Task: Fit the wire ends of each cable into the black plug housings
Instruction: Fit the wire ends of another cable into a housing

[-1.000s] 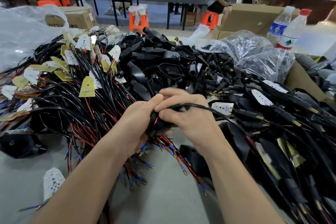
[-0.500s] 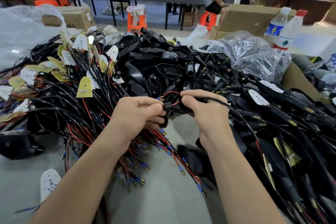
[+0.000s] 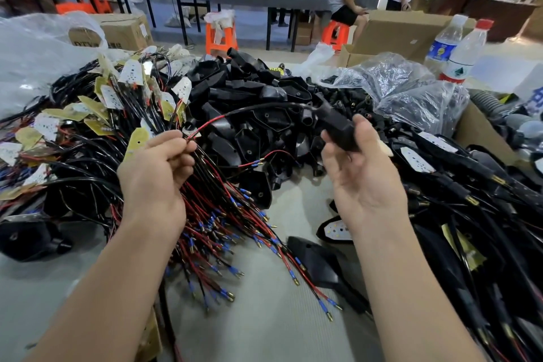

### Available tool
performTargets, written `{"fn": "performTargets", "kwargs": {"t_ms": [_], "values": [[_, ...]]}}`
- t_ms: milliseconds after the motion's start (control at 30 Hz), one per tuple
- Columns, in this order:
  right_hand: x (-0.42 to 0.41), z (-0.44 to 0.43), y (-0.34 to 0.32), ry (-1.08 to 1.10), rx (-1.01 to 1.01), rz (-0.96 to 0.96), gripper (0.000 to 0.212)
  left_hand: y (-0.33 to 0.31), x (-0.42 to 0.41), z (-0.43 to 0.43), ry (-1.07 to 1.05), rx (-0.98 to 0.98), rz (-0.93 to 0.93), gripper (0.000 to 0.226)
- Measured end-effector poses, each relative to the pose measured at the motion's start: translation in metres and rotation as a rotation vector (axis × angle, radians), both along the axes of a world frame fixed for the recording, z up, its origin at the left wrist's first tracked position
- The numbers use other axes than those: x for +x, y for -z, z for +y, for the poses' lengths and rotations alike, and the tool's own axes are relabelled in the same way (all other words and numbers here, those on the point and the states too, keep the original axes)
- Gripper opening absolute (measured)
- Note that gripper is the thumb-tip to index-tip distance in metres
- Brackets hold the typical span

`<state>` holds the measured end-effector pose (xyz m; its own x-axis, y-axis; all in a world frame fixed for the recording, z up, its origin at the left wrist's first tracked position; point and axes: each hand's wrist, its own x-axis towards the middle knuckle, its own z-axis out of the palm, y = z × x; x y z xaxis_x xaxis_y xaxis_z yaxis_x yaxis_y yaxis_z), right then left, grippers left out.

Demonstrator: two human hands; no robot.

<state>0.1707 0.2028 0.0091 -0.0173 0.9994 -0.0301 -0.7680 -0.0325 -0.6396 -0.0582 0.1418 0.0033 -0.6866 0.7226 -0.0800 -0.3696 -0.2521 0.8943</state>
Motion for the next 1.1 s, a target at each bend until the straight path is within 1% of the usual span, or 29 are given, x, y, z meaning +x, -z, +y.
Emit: {"fn": "performTargets", "kwargs": {"t_ms": [67,133,200,267,333,400,433,500,567,600,667,733,767,833,900,933,1000,1067,1100], "values": [[0.004,0.001,-0.004,0.0,-0.044,0.142,0.031,0.001,0.002,-0.001,-0.027,0.018,0.05,0.022],[0.006,0.002,-0.006,-0.002,-0.054,0.212,0.028,0.001,0.004,-0.004,0.055,0.058,0.109,0.03],[0.006,0.002,-0.006,-0.001,-0.061,0.184,0.027,-0.001,0.005,-0.006,0.261,0.098,0.22,0.033],[0.007,0.003,-0.005,-0.028,-0.07,0.124,0.026,-0.002,0.005,-0.008,0.532,0.094,0.411,0.025],[0.008,0.002,-0.004,-0.064,-0.072,0.072,0.019,-0.001,0.005,-0.009,0.815,0.048,0.582,0.018],[0.009,0.001,-0.003,-0.097,-0.083,0.016,0.009,0.0,0.008,-0.01,1.031,0.008,0.639,0.019],[0.009,0.0,-0.002,-0.122,-0.098,-0.029,0.011,0.001,0.009,-0.01,1.075,-0.005,0.63,0.02],[0.008,-0.003,-0.001,-0.212,-0.119,-0.166,0.009,0.002,0.017,-0.01,1.057,-0.02,0.56,0.023],[0.002,-0.007,0.001,-0.318,-0.071,-0.32,0.012,0.003,0.029,-0.009,1.029,-0.065,0.443,0.031],[-0.002,-0.008,0.001,-0.351,-0.021,-0.404,0.014,0.005,0.037,-0.008,1.043,-0.12,0.386,0.038],[-0.008,-0.01,0.001,-0.348,0.122,-0.655,0.012,0.009,0.05,-0.008,1.102,-0.241,0.31,0.055],[-0.011,-0.011,0.004,-0.318,0.269,-0.888,0.016,0.012,0.057,-0.008,1.099,-0.263,0.223,0.059],[-0.011,-0.012,0.006,-0.307,0.315,-0.939,0.018,0.013,0.059,-0.008,1.084,-0.248,0.172,0.055],[-0.014,-0.013,0.008,-0.282,0.341,-0.915,0.018,0.015,0.057,-0.007,1.058,-0.207,0.082,0.043],[-0.019,-0.015,0.009,-0.218,0.328,-0.813,0.018,0.017,0.052,-0.004,1.028,-0.173,0.036,0.038],[-0.022,-0.015,0.01,-0.171,0.312,-0.763,0.02,0.018,0.05,-0.003,1.012,-0.153,0.05,0.034],[-0.025,-0.015,0.01,-0.094,0.269,-0.696,0.022,0.019,0.048,-0.001,0.97,-0.134,0.148,0.025],[-0.026,-0.016,0.012,-0.076,0.243,-0.67,0.025,0.02,0.049,0.001,0.909,-0.146,0.264,0.026],[-0.027,-0.016,0.012,-0.075,0.242,-0.672,0.026,0.021,0.05,0.001,0.878,-0.148,0.294,0.028]]}}
